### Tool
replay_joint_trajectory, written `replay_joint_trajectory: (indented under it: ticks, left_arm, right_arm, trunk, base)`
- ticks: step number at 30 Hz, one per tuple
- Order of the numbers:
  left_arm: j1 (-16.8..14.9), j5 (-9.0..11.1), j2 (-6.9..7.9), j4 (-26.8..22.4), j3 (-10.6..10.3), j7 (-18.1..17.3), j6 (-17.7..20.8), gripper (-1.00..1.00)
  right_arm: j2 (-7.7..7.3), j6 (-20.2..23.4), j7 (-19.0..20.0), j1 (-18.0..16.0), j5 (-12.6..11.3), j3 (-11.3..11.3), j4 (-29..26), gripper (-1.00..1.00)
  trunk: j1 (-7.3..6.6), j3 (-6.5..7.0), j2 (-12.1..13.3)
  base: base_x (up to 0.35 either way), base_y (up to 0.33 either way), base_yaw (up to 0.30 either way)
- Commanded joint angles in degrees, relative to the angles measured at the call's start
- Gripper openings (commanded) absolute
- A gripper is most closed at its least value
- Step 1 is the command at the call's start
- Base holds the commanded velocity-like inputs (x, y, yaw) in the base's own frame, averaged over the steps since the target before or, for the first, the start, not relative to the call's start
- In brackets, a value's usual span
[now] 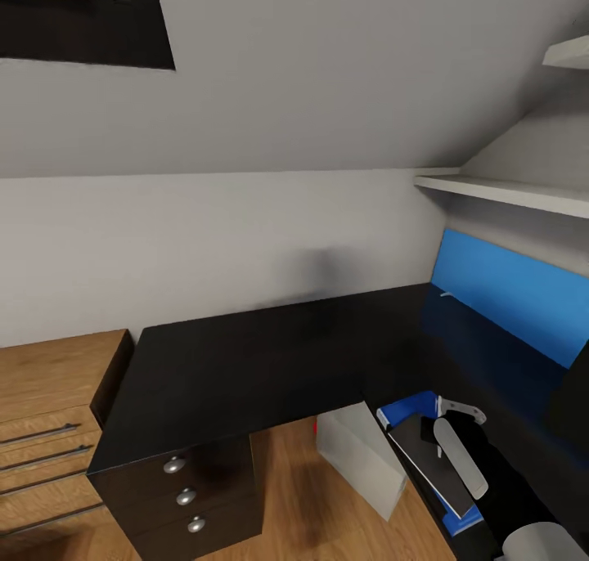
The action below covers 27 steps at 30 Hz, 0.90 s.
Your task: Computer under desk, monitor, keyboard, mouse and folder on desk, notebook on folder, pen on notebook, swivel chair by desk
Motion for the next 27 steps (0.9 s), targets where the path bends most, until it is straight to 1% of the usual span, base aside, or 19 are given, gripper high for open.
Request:
replay_joint_trajectory:
  ticks: [1, 7, 8, 10, 14, 17, 23, 27]
  left_arm:
    - [0.0, 0.6, 0.08, -0.1, -0.3, 0.3, -0.4, 1.0]
    - [0.0, 0.6, 0.08, -0.1, -0.2, 0.4, -0.4, 1.0]
    - [0.0, 0.6, 0.08, -0.1, -0.2, 0.4, -0.4, 1.0]
    - [0.0, 0.6, 0.08, -0.1, -0.2, 0.4, -0.4, 1.0]
    - [0.0, 0.6, 0.08, -0.1, -0.2, 0.4, -0.4, 1.0]
    - [0.0, 0.6, 0.08, -0.1, 0.0, 0.4, -0.4, 1.0]
    - [0.0, 0.6, 0.08, -0.1, 1.1, 0.3, -0.4, 1.0]
    - [0.0, 0.6, 0.08, 0.0, 1.3, 0.3, -0.4, 1.0]
  right_arm:
    - [-0.07, 0.0, -0.7, 0.0, -0.6, 0.2, 0.0, -1.0]
    - [-0.01, -0.1, -0.7, 0.0, -0.5, 0.4, 0.2, -1.0]
    - [0.0, -0.1, -0.7, 0.0, -0.4, 0.4, 0.2, 1.0]
    - [0.08, -0.1, -0.7, 0.0, 0.6, 0.4, 0.2, 1.0]
    - [0.13, -0.1, -0.7, 0.0, 1.5, 0.5, 0.2, 1.0]
    - [0.11, -0.1, -0.6, 0.0, 1.7, 0.4, 0.2, 1.0]
    - [0.11, -0.1, -0.6, 0.0, 1.7, 0.5, 0.1, 1.0]
    - [0.13, -0.1, -0.5, 0.0, 1.7, 0.5, 0.0, 1.0]
  trunk:
    - [0.01, -0.06, 0.0]
    - [0.01, -0.06, 0.0]
    - [0.01, -0.06, 0.0]
    - [0.01, -0.06, 0.0]
    - [0.01, -0.06, 0.0]
    - [0.01, -0.06, 0.0]
    - [0.01, -0.06, 0.0]
    - [0.01, -0.06, 0.0]
  base:
    - [-0.006, 0.0, 0.0]
    - [-0.001, 0.0, 0.0]
    - [0.0, 0.0, 0.0]
    - [0.0, 0.0, 0.0]
    - [0.0, 0.0, 0.0]
    - [0.0, 0.0, 0.0]
    - [0.0, 0.0, 0.0]
    - [0.0, 0.0, 0.0]
